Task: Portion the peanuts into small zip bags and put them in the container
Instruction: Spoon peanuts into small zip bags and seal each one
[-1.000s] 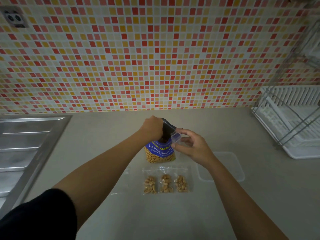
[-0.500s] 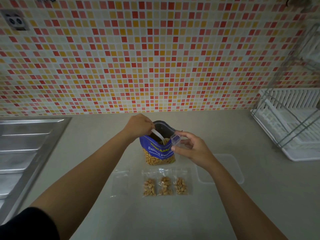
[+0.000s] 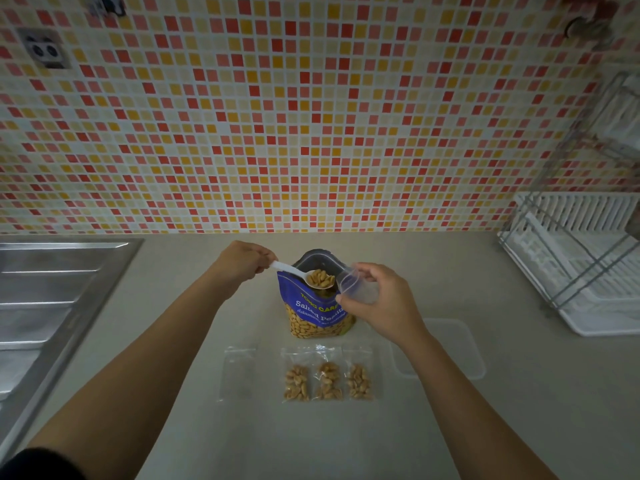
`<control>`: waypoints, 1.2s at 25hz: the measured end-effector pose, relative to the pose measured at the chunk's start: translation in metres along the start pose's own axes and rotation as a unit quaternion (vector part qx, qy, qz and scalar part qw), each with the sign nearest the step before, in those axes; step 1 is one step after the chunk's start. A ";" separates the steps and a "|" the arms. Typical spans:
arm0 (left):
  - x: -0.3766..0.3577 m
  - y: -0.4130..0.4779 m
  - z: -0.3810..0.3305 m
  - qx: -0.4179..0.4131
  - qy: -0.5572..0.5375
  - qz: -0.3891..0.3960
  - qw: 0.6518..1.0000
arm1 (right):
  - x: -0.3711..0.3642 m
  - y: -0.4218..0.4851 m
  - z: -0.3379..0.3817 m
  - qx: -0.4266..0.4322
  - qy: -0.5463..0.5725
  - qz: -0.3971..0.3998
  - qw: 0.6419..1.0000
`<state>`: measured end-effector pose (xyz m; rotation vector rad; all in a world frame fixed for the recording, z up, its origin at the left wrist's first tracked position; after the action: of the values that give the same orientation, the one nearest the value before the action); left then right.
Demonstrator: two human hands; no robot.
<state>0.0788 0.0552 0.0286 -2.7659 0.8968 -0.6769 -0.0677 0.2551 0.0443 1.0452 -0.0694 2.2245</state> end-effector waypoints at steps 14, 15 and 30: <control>0.025 -0.007 -0.051 -0.048 0.022 0.012 0.999 | -0.020 0.021 0.023 -0.008 -0.103 0.017 0.995; 0.020 -0.009 -0.060 -0.063 0.046 0.018 0.997 | -0.019 0.020 0.024 -0.011 -0.088 0.012 0.996; 0.010 -0.041 -0.159 -0.268 0.385 -0.041 0.882 | -0.008 0.009 -0.001 -0.104 0.137 -0.047 0.984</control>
<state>0.0335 0.0808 0.1850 -3.0015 1.2520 -1.8844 -0.0703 0.2439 0.0398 0.6118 -0.1256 2.1994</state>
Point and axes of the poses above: each hand's wrist, its own y-axis towards the middle knuckle, its own x-axis out of the back of the hand, z = x × y, the point moved 9 cm from there along y, towards the middle knuckle, and after that the axes turned 7 degrees about -y, right-handed, at the moved point
